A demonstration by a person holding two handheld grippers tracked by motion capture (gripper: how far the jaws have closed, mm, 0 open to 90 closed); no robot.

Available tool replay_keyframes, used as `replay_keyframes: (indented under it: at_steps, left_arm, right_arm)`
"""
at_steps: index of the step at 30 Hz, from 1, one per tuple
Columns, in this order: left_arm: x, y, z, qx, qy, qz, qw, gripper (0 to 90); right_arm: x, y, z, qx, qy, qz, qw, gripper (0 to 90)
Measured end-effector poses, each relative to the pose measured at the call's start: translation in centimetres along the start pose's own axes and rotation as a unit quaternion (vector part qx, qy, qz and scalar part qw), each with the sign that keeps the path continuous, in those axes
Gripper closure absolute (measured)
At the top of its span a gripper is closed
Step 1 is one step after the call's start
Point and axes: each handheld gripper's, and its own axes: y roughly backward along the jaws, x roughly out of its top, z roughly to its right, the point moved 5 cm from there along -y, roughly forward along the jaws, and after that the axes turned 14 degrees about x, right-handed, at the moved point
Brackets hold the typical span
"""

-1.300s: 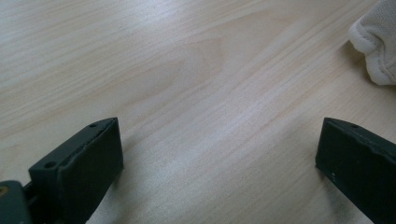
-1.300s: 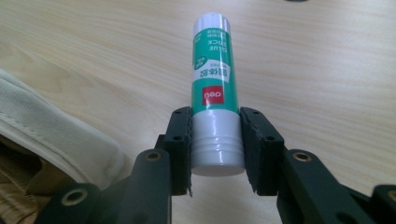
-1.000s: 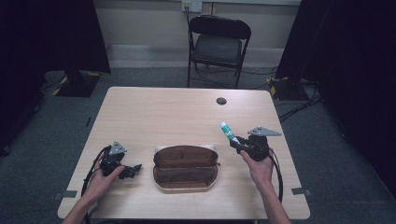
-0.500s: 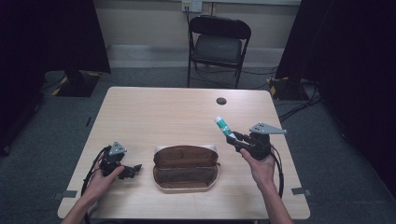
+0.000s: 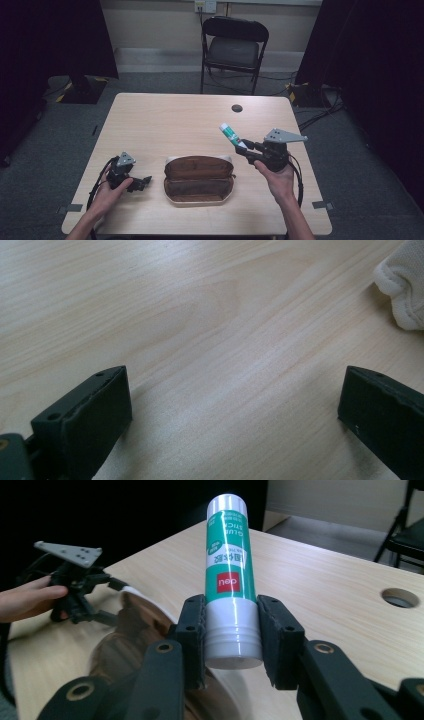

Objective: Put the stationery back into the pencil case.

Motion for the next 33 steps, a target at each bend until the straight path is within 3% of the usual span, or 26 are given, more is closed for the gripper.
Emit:
replay_keyframes:
  at_steps: [8, 16, 33]
  left_arm:
    - [0.0, 0.0, 0.0, 0.0, 0.0, -0.001, 1.0, 0.3]
    - [0.0, 0.0, 0.0, 0.0, 0.0, -0.002, 1.0, 0.3]
    - [0.0, 0.0, 0.0, 0.0, 0.001, -0.002, 1.0, 0.3]
  right_arm:
    - [0.8, -1.5, -3.1, 0.045, 0.03, -0.014, 0.9984, 65.7]
    - [0.0, -3.8, -5.3, 0.081, 0.049, -0.045, 0.9945, 65.7]
    - [-3.8, -8.4, -6.5, 0.116, 0.041, -0.112, 0.986, 65.6]
